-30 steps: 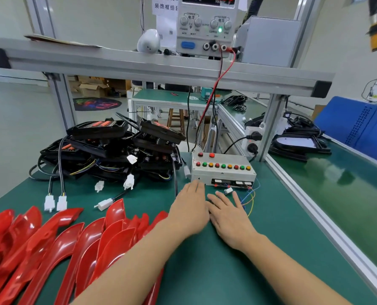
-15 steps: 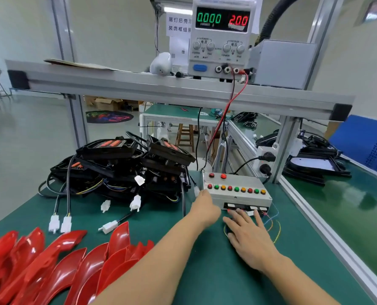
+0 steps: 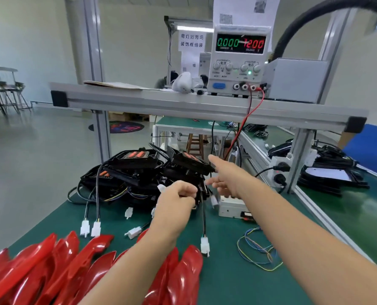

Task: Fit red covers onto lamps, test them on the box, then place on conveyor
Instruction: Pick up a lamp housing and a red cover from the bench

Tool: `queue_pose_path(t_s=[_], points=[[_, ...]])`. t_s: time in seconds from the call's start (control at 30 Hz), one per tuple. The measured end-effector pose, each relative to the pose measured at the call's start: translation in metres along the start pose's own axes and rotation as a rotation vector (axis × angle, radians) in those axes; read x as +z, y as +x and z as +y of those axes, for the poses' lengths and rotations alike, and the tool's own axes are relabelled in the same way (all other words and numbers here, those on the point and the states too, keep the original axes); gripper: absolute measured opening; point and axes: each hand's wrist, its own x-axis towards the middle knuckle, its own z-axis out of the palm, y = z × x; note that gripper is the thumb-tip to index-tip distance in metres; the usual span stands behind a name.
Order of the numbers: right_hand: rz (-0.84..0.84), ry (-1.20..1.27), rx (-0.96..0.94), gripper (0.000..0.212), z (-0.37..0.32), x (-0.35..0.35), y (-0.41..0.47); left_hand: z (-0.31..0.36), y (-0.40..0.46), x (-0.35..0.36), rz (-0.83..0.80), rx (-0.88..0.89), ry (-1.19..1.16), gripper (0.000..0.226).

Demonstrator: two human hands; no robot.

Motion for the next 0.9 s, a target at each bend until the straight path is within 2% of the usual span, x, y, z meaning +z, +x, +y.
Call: queue_pose_path(t_s=[0.03, 0.13, 0.2, 0.37, 0.53, 0.7, 0.77, 0.9], points=[[-0.024, 0.027, 0.031, 0.059, -0.003, 0.004, 0.004, -0.002, 0.001, -0.003, -0.008, -0.032, -0.042, 0.034], [-0.063, 0.102, 0.097, 0.038, -0.006, 0.008, 0.011, -0.007, 0.004, -0.009, -0.027, -0.113, -0.135, 0.032], [-0.064, 0.145, 0.137, 0.035, -0.006, 0.009, 0.015, -0.011, 0.007, -0.011, -0.035, -0.158, -0.184, 0.031], [0.046, 0.247, 0.103, 0.018, -0.004, 0.008, 0.022, -0.019, 0.017, -0.013, -0.022, -0.258, -0.322, 0.026], [-0.035, 0.221, 0.112, 0.045, 0.001, 0.003, 0.025, -0.018, 0.033, -0.014, 0.039, -0.358, -0.527, 0.02], [-0.007, 0.312, 0.114, 0.02, 0.002, 0.012, 0.036, -0.016, 0.041, -0.017, 0.04, -0.347, -0.534, 0.023], [0.026, 0.383, 0.075, 0.016, 0.007, 0.008, 0.036, -0.017, 0.042, -0.019, 0.037, -0.352, -0.563, 0.025], [-0.026, 0.506, 0.006, 0.015, 0.019, -0.009, 0.014, -0.017, 0.04, -0.023, 0.016, -0.382, -0.659, 0.028]])
